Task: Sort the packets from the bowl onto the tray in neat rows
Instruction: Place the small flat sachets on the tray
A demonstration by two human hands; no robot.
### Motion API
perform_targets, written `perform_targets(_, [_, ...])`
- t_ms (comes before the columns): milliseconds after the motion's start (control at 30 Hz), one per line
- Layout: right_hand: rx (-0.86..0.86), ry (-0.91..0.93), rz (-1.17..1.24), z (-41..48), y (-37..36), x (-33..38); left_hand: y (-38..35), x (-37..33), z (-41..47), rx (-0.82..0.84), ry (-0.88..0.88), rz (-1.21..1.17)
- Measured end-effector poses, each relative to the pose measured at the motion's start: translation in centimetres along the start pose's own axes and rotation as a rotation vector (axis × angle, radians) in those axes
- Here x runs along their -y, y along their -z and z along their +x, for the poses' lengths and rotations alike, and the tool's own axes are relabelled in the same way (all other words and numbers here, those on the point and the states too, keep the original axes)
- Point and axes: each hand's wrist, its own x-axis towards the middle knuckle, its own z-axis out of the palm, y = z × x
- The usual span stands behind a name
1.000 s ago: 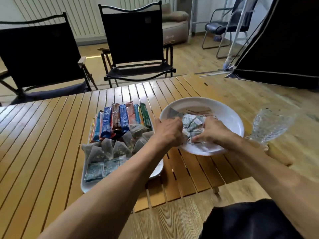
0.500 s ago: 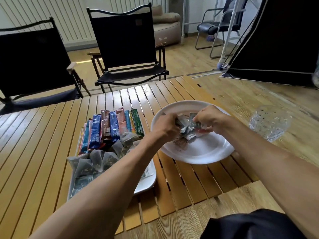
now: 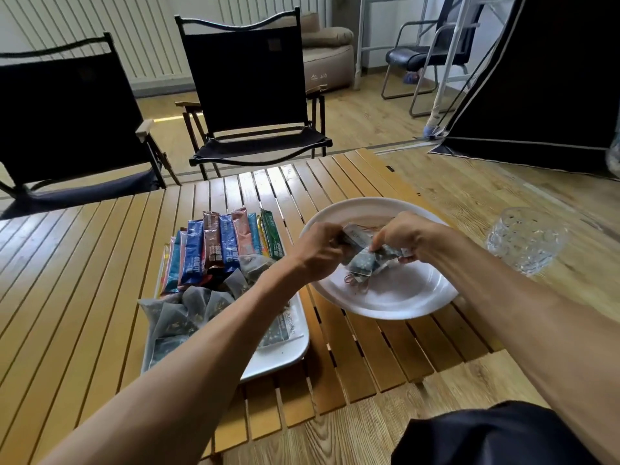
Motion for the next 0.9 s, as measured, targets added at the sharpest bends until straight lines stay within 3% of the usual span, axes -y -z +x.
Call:
perform_targets(233, [-0.099, 0.16, 0.146, -4.6, 0.0, 1.1, 7.0, 0.9, -10.1, -0.051, -0.052, 0.138])
perform_targets(367, [-0.102, 0.273, 0.299, -7.8, -2.8, 2.2, 8.2, 4.2, -15.3, -0.066, 0.03, 0.182])
perform_targets(633, [-0.011, 0.361, 0.303, -9.7, -7.8, 1.3, 7.4, 7.4, -15.3, -0.086, 0.024, 0.244])
perform_targets(900, [-0.026, 0.426, 0.251, -9.3, -8.6, 0.7, 7.0, 8.0, -15.9, -0.033, -0.027, 0.55])
